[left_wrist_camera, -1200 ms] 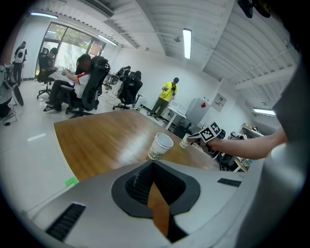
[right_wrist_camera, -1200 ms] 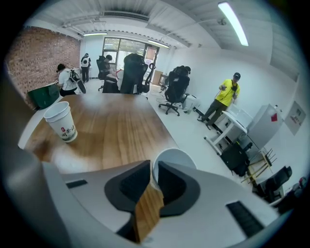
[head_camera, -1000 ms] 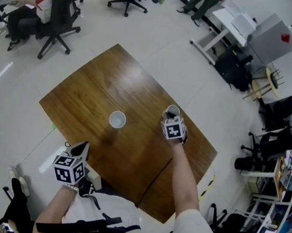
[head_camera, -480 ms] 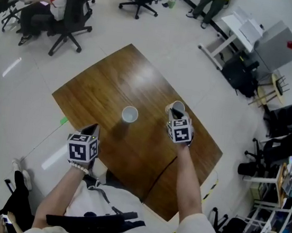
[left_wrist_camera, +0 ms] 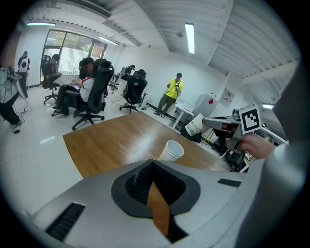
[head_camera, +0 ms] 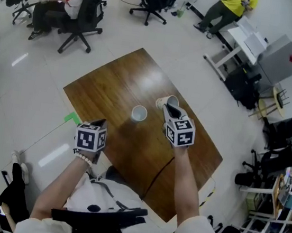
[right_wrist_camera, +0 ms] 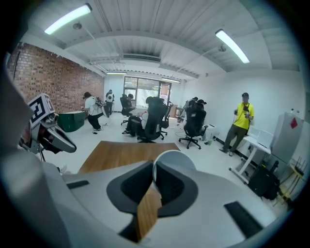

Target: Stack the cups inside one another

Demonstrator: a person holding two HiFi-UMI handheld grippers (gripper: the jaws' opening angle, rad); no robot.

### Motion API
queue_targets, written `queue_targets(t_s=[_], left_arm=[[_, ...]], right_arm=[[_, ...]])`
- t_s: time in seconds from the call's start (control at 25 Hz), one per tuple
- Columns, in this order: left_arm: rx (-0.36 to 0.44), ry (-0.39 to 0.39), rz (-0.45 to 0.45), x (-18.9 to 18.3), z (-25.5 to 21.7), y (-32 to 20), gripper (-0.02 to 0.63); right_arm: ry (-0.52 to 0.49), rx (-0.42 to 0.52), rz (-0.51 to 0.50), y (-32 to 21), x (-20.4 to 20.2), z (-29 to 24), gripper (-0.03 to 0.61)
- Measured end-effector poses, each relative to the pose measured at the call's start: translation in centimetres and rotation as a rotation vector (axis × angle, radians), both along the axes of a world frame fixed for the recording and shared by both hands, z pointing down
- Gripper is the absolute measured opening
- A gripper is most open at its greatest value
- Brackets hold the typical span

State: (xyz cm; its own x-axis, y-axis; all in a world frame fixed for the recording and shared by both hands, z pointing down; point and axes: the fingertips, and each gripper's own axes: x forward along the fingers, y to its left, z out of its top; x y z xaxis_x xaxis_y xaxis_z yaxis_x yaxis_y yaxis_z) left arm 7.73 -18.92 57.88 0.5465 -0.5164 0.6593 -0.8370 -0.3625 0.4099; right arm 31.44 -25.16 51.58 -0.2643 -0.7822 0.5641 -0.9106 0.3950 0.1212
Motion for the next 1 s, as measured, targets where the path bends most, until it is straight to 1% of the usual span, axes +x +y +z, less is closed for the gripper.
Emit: queue_targets(t_s=[0.12, 0.2, 0.36, 0.48, 0.72, 1.0], left_arm=[[0.015, 0.002, -0.006, -0.8, -0.6, -0.2, -0.002], [0.01, 0.002, -0.014, -1.5, -0.5, -0.1, -0.002], [-0.003, 0.006, -0.033, -2.6, -0.1, 0.1, -0.002], [-0.004, 0.004, -0.044, -3.2, 0.0, 0.3, -0.002], [-0.01, 0.01, -0.054, -3.9, 0.2, 0.6, -0.002], [-0.019, 0.015, -0.057, -4.1, 0.5, 0.7, -0.003]], right_arm=[[0.001, 0.012, -0.042, 0.1, -2.4, -0.6, 0.038], [0.002, 0.01, -0.066, 0.2, -3.7, -0.6, 0.038], [0.01, -0.017, -0.109, 0.4, -6.1, 0.5, 0.038], [0.036, -0.044, -0.146, 0.7, -7.5, 1.9, 0.038], [0.079, -0.076, -0.21, 1.5, -9.7, 3.8, 0.038], [0.107, -0.098, -0.246, 2.3, -10.9, 5.0, 0.038]])
